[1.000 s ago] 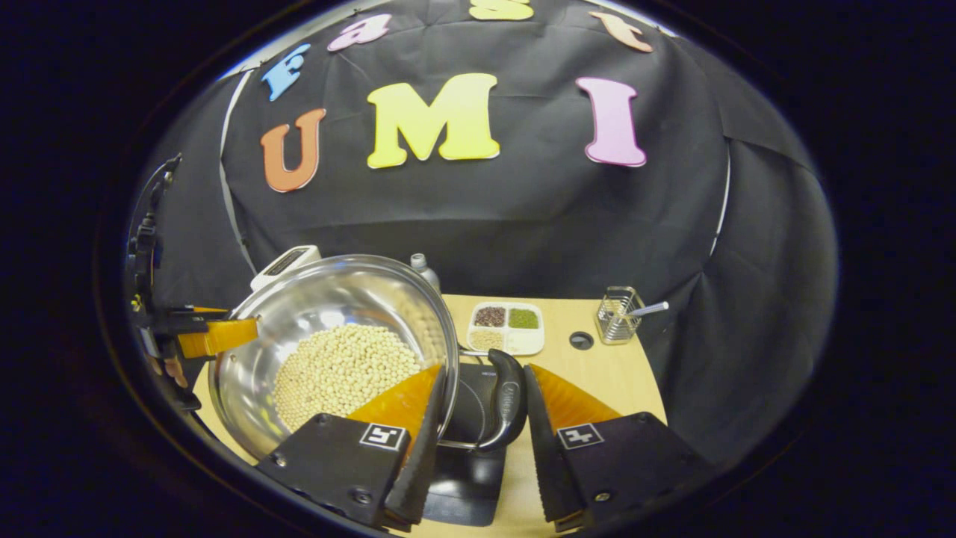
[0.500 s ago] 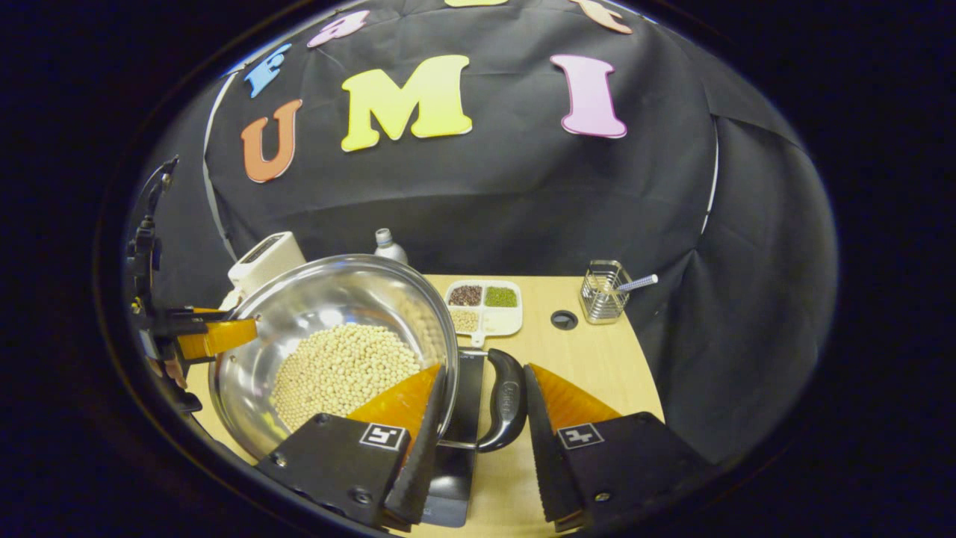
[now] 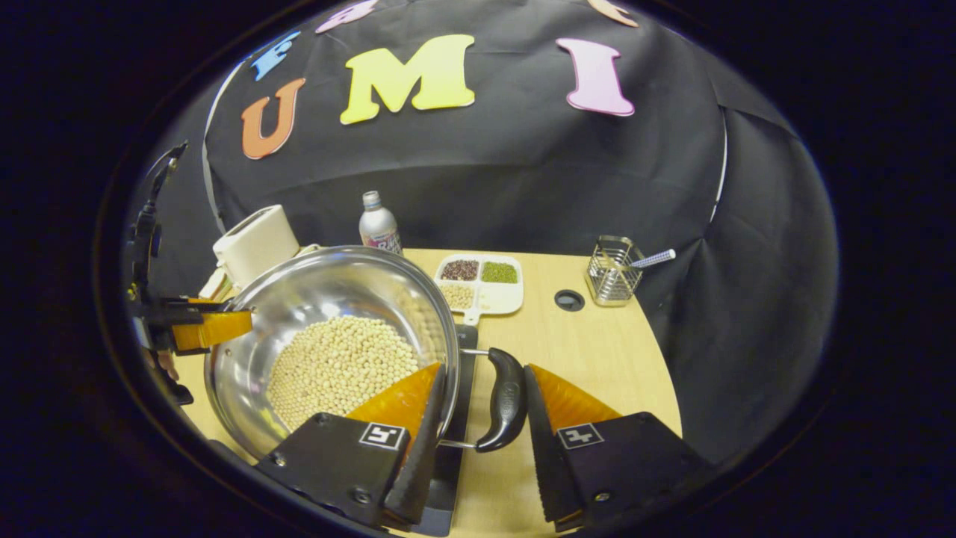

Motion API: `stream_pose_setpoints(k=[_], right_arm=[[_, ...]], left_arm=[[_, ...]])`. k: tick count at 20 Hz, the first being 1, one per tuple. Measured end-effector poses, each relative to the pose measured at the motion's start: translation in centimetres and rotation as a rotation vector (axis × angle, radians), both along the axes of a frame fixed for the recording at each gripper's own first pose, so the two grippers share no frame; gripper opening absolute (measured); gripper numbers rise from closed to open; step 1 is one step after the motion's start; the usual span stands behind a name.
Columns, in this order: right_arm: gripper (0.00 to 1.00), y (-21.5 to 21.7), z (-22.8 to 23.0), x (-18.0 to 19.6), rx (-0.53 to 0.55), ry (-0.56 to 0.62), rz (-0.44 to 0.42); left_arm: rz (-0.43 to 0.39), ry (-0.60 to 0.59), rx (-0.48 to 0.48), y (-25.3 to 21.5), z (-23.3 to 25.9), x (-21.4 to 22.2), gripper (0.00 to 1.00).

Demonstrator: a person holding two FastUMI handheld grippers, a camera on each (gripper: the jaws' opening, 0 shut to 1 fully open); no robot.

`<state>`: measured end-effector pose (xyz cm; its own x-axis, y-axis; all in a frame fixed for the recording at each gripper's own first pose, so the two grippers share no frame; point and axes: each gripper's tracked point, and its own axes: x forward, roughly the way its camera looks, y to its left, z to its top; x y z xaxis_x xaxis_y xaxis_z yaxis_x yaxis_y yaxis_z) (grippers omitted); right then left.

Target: First push the handle of the pot to place it horizontally, then grasp the pot with both hands and set it on the induction cooktop.

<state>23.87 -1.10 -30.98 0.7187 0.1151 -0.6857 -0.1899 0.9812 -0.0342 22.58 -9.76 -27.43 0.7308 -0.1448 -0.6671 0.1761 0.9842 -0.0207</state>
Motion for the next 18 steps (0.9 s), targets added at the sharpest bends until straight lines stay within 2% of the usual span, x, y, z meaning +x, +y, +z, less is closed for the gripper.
stream_pose_setpoints(k=[1, 5, 8, 13, 17, 18], right_arm=[[0.58, 0.1, -0.6, 0.1, 0.000, 0.008, -0.001], [0.60, 0.0, -2.8, 0.6, 0.024, 0.024, -0.016], [0.59, -0.1, -2.8, 0.8, 0.059, -0.037, -0.020], [0.64, -0.1, -2.8, 0.8, 0.060, -0.089, -0.031], [0.70, -0.1, -2.6, 1.0, 0.082, -0.126, -0.047], [0.69, 0.2, -2.7, 0.8, 0.097, -0.123, -0.040]], left_arm=[[0.001, 0.003, -0.002, 0.1, -0.5, 0.1, 0.60], [-0.001, 0.002, -0.020, 0.0, -2.4, 0.8, 0.60], [0.000, -0.050, -0.046, -0.1, -2.1, 1.3, 0.60], [-0.007, -0.091, -0.059, -0.1, -2.3, 1.5, 0.61], [-0.009, -0.080, -0.113, -0.3, -3.0, 1.1, 0.66], [-0.006, -0.075, -0.131, -0.4, -3.2, 1.1, 0.67]])
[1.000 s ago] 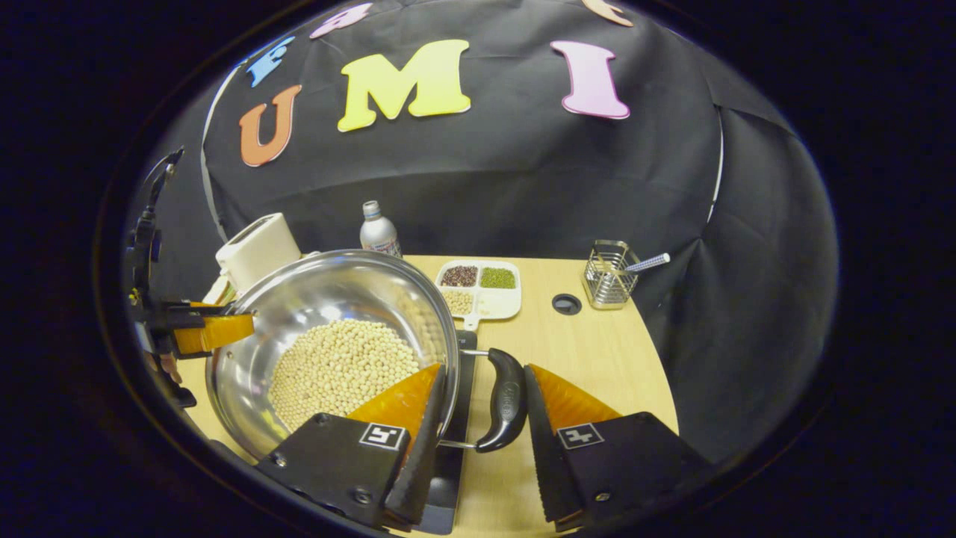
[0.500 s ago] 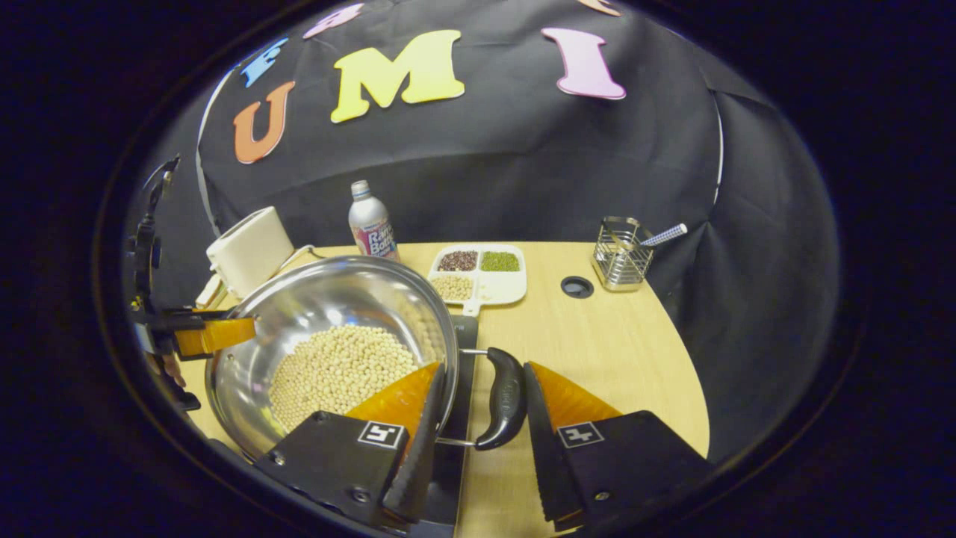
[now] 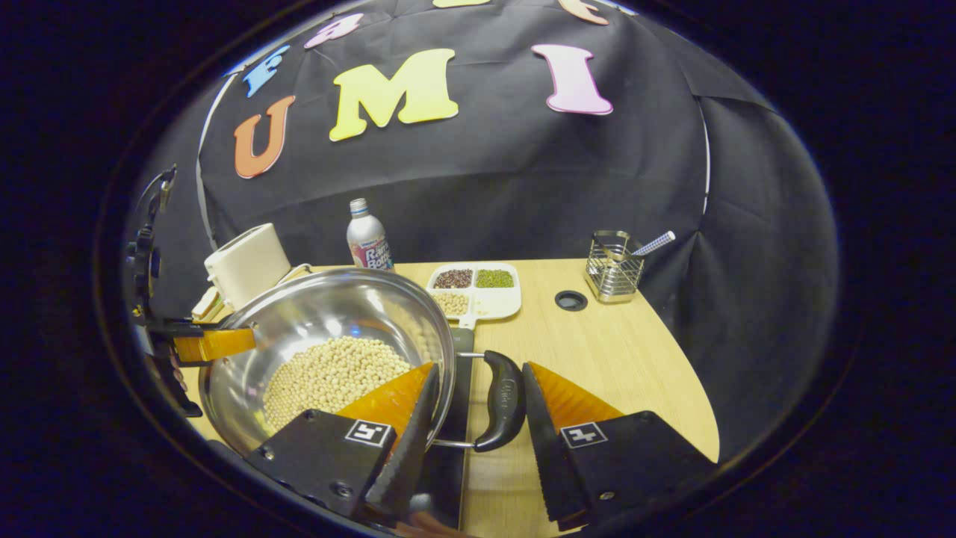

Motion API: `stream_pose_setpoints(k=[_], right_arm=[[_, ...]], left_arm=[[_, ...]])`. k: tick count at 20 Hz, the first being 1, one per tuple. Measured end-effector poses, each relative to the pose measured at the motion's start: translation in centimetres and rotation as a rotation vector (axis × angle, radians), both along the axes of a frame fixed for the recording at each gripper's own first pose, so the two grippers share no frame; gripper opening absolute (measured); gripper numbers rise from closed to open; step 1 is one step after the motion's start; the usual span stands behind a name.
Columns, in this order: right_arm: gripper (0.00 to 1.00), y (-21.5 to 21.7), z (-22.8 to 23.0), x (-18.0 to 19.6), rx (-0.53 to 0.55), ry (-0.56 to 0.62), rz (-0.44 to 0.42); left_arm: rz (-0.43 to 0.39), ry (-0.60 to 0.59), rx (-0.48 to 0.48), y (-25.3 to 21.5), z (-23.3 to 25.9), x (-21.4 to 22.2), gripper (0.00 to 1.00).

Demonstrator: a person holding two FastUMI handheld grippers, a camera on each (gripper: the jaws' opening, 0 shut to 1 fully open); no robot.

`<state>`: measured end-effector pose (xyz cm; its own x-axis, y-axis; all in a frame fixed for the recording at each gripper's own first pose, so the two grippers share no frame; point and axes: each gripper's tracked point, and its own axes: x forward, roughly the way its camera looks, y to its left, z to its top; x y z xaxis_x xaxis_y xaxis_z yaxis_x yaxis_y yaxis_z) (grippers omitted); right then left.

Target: First push the handle of the pot to place it horizontally, then grasp the pot with both hands and set it on the induction cooktop.

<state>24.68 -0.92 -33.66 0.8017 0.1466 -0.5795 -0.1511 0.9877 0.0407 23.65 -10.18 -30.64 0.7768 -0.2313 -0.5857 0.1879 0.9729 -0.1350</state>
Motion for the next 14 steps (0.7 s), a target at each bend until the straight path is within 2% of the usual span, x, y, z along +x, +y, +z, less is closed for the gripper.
stream_pose_setpoints(k=[1, 3, 6, 7, 8, 9, 12, 14], right_arm=[[0.69, 0.3, -0.4, -0.2, 0.008, 0.012, 0.010], [0.82, 0.2, -0.1, -0.7, 0.014, 0.004, 0.023], [0.83, -0.3, 2.2, -1.1, 0.001, -0.103, 0.019], [0.83, -0.2, 3.2, -1.4, 0.005, -0.134, 0.022], [0.83, 0.0, 3.9, -2.0, 0.013, -0.157, 0.031], [0.83, 0.3, 4.5, -2.6, 0.019, -0.171, 0.039], [0.99, -0.1, 5.8, -4.0, 0.015, -0.200, 0.030], [1.00, -0.4, 6.6, -5.3, 0.014, -0.220, 0.018]], left_arm=[[0.000, 0.001, -0.017, 0.0, -0.1, 0.0, 0.72], [0.009, -0.012, -0.048, 0.0, 0.2, -0.3, 0.78], [0.032, -0.065, -0.031, 1.3, 1.3, -0.7, 0.84], [0.045, -0.086, -0.020, 1.8, 1.7, -1.0, 0.93], [0.067, -0.098, -0.016, 2.2, 2.1, -1.3, 0.95], [0.085, -0.100, -0.021, 2.6, 2.4, -2.1, 0.96], [0.105, -0.147, -0.038, 3.1, 4.5, -3.9, 0.98], [0.111, -0.187, -0.029, 3.6, 5.7, -5.1, 0.96]])
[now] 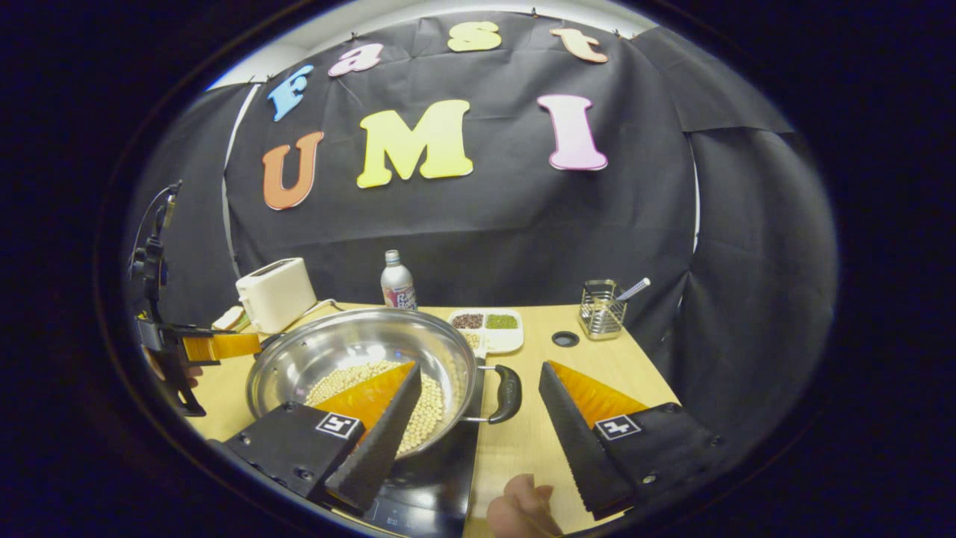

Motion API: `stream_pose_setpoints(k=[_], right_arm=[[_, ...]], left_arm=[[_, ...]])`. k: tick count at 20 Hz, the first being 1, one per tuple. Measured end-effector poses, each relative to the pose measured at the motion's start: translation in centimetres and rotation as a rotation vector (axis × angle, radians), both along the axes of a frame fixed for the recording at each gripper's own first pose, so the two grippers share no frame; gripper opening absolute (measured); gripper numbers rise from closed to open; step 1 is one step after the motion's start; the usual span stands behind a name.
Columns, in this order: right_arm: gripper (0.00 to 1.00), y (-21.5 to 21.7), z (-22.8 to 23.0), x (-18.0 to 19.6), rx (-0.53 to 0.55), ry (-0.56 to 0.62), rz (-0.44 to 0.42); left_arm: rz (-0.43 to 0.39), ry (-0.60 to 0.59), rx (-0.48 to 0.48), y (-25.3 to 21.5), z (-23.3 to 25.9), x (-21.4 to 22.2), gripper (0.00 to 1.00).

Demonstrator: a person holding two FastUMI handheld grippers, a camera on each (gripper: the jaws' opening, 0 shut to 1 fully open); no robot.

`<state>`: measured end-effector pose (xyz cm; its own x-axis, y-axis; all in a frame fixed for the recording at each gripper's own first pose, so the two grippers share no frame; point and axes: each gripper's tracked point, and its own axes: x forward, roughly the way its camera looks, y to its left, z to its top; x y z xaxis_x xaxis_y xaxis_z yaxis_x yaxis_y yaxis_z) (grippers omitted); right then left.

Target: First push the handle of the pot to place it horizontally, then grasp the pot with both hands and set it on the induction cooktop.

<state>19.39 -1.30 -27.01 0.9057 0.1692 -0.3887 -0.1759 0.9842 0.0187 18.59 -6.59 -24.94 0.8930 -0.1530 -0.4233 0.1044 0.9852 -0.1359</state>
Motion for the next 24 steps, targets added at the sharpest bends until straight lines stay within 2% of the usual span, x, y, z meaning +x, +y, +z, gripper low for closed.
stream_pose_setpoints(k=[7, 11, 17, 19, 20, 21, 24], right_arm=[[0.99, -1.0, 4.4, -5.4, 0.009, -0.106, -0.029], [0.99, -2.0, 7.4, -9.2, 0.013, -0.187, -0.054], [1.00, -2.9, 12.8, -14.7, -0.012, -0.309, -0.099], [0.99, -3.0, 14.1, -16.5, -0.010, -0.330, -0.112], [1.00, -2.8, 15.0, -17.5, -0.007, -0.343, -0.105], [1.00, -2.8, 15.7, -18.4, -0.010, -0.352, -0.107], [1.00, -3.8, 17.0, -20.4, -0.013, -0.358, -0.139]], left_arm=[[0.017, -0.177, 0.038, 0.5, 5.8, -6.5, 0.96], [0.009, -0.251, 0.023, -0.2, 8.6, -9.4, 0.96], [0.016, -0.364, 0.059, -0.2, 13.9, -15.5, 0.95], [0.027, -0.405, 0.097, 0.3, 15.5, -17.6, 0.95], [0.041, -0.420, 0.121, 0.7, 16.2, -18.7, 0.85], [0.053, -0.428, 0.143, 0.9, 16.6, -19.7, 0.95], [0.099, -0.445, 0.192, 2.2, 17.5, -22.3, 0.96]])
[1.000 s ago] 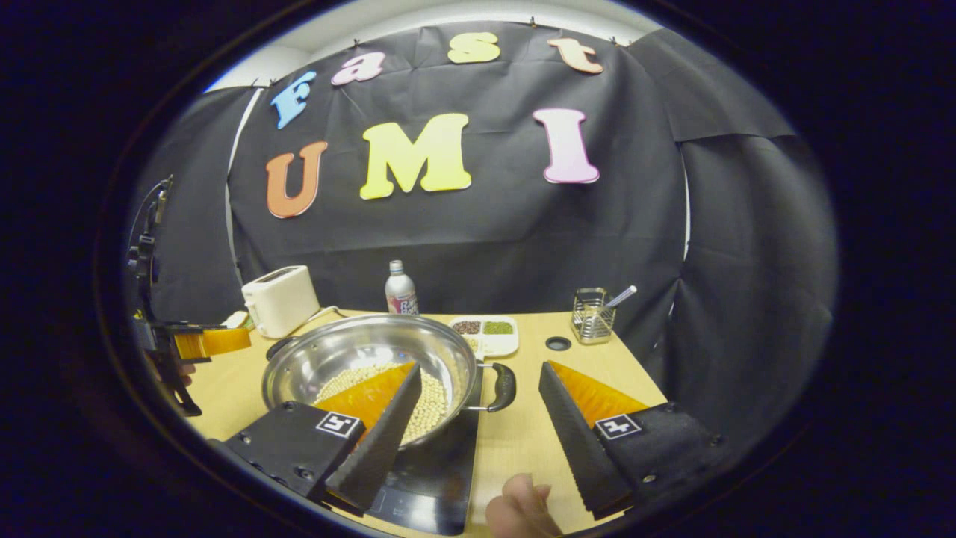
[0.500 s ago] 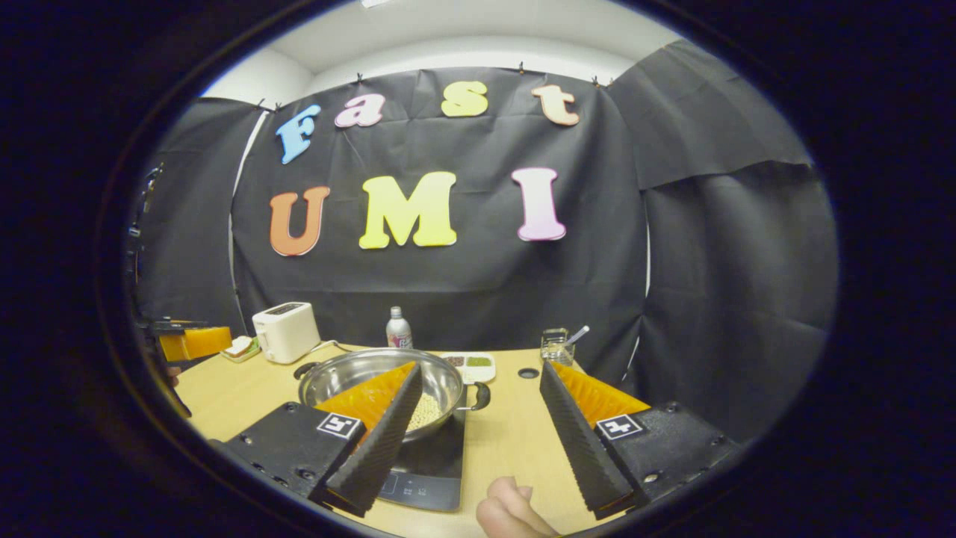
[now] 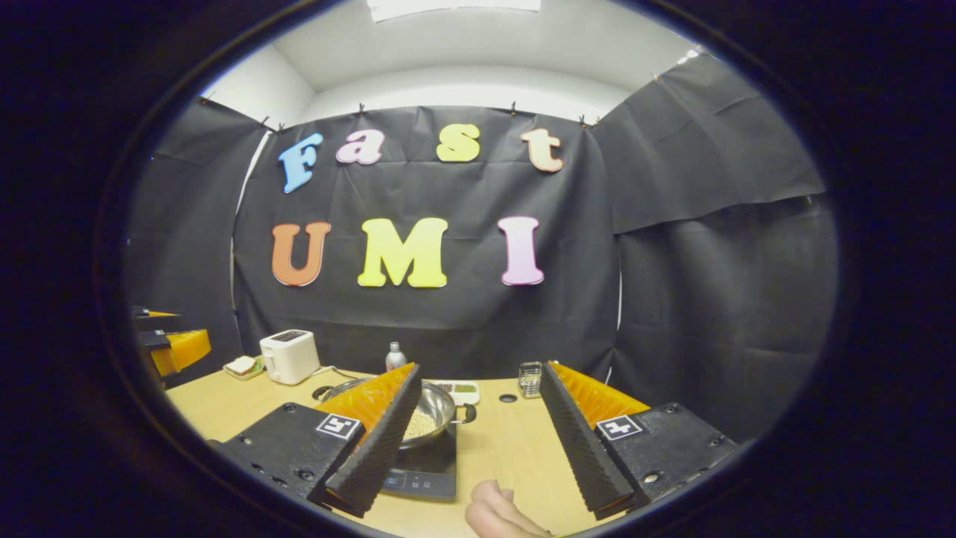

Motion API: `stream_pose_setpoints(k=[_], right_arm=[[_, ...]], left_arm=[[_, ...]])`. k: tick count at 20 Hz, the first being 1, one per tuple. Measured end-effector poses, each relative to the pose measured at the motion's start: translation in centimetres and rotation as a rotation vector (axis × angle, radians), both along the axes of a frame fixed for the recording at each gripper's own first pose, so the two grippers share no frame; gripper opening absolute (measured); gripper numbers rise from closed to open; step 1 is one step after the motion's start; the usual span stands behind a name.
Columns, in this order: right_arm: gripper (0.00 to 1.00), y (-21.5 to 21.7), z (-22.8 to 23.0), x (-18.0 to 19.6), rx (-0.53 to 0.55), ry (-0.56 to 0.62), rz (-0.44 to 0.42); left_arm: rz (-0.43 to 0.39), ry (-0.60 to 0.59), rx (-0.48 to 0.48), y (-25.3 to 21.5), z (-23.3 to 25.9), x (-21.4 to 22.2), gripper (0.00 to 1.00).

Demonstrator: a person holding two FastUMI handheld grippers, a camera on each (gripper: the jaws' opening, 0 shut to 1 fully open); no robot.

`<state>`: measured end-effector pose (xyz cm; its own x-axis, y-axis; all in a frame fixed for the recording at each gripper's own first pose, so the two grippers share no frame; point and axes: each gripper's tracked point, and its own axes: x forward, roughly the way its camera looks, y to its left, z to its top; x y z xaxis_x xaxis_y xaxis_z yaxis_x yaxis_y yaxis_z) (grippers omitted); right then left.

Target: First push the handle of the pot to place it horizontally, then grasp the pot with both hands and set it on the induction cooktop.

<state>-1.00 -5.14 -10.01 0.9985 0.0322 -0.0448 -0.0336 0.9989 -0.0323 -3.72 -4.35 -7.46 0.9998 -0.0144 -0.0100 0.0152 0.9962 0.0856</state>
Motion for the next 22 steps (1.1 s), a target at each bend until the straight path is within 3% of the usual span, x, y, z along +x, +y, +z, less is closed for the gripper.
stream_pose_setpoints(k=[12, 22], right_arm=[[0.99, -3.1, 3.5, -5.8, -0.022, -0.073, -0.065], [1.00, -1.6, 5.4, -7.2, -0.024, -0.147, -0.017]], left_arm=[[0.022, -0.098, -0.027, 1.5, 4.0, -5.7, 0.98], [0.024, -0.148, -0.047, 2.0, 5.7, -7.4, 0.98]])
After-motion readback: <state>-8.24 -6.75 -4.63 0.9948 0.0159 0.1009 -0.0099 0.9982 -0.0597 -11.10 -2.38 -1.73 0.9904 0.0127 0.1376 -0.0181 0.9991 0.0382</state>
